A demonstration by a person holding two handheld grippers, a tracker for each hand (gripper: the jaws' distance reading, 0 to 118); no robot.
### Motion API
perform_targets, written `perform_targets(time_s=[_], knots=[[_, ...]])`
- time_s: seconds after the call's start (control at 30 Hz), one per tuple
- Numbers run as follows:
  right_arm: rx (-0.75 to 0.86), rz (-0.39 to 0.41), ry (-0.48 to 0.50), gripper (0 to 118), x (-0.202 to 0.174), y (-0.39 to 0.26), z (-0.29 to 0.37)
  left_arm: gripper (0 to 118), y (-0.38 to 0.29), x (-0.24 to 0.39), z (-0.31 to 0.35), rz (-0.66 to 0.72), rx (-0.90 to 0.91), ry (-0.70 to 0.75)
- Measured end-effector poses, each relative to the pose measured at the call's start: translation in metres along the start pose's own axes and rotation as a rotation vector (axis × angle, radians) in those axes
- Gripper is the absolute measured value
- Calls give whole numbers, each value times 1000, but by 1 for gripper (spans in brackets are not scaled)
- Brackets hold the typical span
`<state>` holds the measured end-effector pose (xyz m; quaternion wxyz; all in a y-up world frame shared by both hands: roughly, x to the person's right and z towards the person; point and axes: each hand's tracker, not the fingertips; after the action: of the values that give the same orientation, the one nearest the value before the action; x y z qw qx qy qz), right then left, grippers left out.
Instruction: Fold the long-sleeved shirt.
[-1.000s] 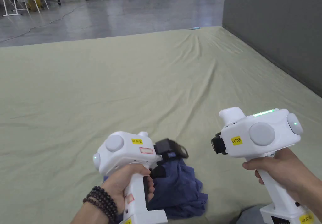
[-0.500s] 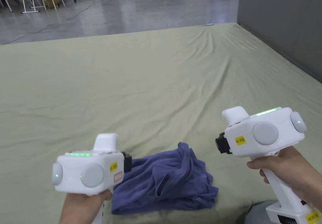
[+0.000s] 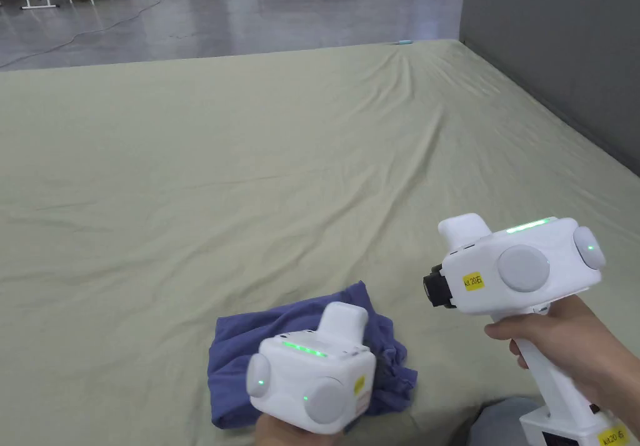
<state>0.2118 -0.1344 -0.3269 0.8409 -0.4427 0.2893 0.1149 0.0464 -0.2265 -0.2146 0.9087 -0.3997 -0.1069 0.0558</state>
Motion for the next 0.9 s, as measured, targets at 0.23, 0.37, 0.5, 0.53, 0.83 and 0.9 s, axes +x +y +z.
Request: perform_targets(time_s=[0.23,0.37,0.5,0.53,0.83,0.9], knots=[[8,-15,1,0,3,1,5,0,8,11,-11,-10,-64,-48],[34,-41,18,0,3,5,11,0,31,-28,51,126,95,-119],[80,-124,112,0,-9,15,11,0,38,-84,112,200,216,-47],[76,-130,142,0,-15,18,7,0,37,-98,123,209,235,-18],[-139,-101,318,0,-78,18,-73,0,0,-177,138,389,171,33],[-193,-106,323,0,-76,10,-88,0,-10,-181,131,421,130,17]])
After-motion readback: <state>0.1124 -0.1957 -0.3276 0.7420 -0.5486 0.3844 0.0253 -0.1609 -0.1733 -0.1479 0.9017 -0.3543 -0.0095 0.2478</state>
